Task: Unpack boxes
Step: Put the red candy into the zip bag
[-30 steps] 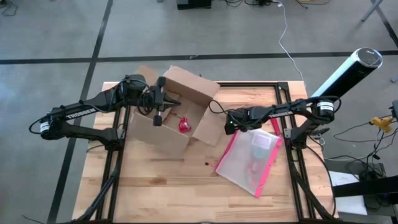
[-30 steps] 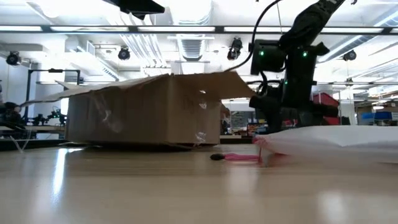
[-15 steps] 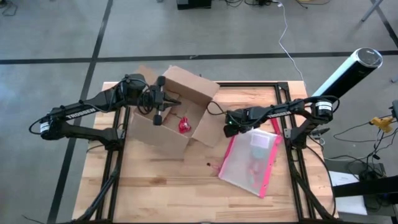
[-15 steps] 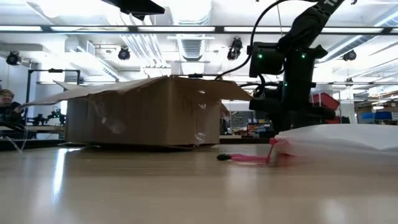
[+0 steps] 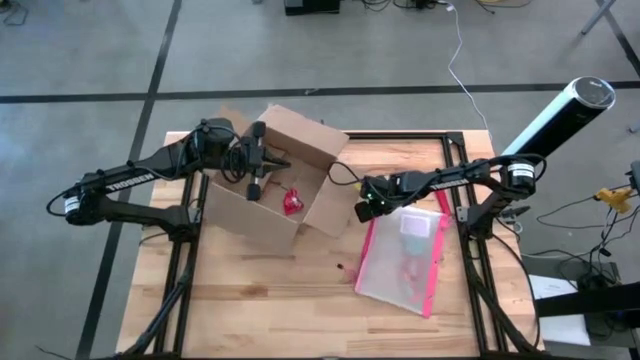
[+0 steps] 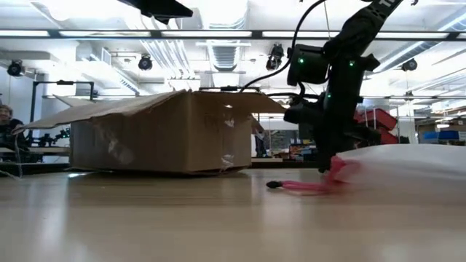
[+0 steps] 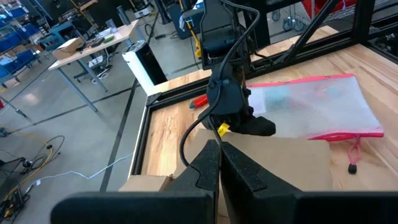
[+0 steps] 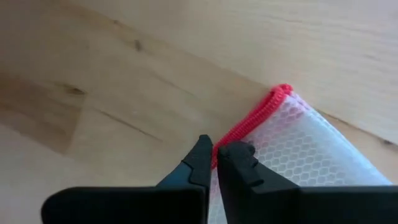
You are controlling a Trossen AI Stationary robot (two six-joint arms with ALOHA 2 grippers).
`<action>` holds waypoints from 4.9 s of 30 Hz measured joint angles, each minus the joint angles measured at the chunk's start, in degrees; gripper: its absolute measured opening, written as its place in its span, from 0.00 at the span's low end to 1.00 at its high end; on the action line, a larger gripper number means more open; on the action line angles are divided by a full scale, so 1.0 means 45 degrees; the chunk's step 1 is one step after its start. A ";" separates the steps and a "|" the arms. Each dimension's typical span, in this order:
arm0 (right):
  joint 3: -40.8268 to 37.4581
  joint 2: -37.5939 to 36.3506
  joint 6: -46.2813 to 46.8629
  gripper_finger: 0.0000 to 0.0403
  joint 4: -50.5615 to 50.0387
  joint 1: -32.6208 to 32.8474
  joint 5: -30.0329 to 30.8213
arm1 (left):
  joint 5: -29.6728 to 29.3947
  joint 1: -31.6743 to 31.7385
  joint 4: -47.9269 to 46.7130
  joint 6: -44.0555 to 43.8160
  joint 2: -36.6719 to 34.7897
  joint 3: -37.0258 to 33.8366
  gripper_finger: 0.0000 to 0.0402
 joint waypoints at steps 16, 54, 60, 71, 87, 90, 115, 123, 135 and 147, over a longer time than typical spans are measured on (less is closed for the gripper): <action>0.0005 -0.2739 0.0149 0.04 0.0380 0.0067 -0.0198 | 0.0837 0.0640 -0.1918 0.1060 0.1032 -0.0092 0.00; 0.0010 -0.0941 0.1460 0.51 -0.2060 0.1137 0.1421 | 0.1103 0.0644 -0.1537 0.1107 0.1821 -0.0092 0.00; 0.0010 -0.1435 -0.0048 0.52 -0.1419 0.1137 0.1383 | 0.1107 0.0640 -0.1481 0.1107 0.1821 -0.0090 0.00; 0.1383 -0.2072 -0.8112 0.48 -0.0962 0.1141 0.0846 | 0.1103 0.0644 -0.1460 0.1044 0.1817 -0.0087 0.00; 0.1567 -0.0074 -0.9170 0.39 -0.2132 0.1049 0.0742 | 0.1103 0.0640 -0.1458 0.0947 0.1807 -0.0087 0.00; 0.1844 0.0375 -0.8936 0.41 -0.2130 0.1028 0.0758 | 0.1098 0.0644 -0.1460 0.0947 0.1807 -0.0087 0.00; 0.4575 0.1493 -0.8869 0.33 -0.6452 0.1025 0.0728 | 0.1098 0.0644 -0.1460 0.0988 0.1807 -0.0087 0.00; 0.4575 0.1314 -0.6206 0.29 -0.6345 0.0719 0.0124 | 0.1098 0.0642 -0.1460 0.1001 0.1807 -0.0126 0.00; 0.4566 0.1309 -0.2373 0.27 -0.3792 0.0001 -0.1881 | 0.1098 0.0643 -0.1456 0.1001 0.1807 -0.0141 0.00; 0.4111 0.1309 -0.2074 0.14 -0.3906 -0.0125 -0.1908 | 0.1098 0.0644 -0.1456 0.0996 0.1807 -0.0146 0.00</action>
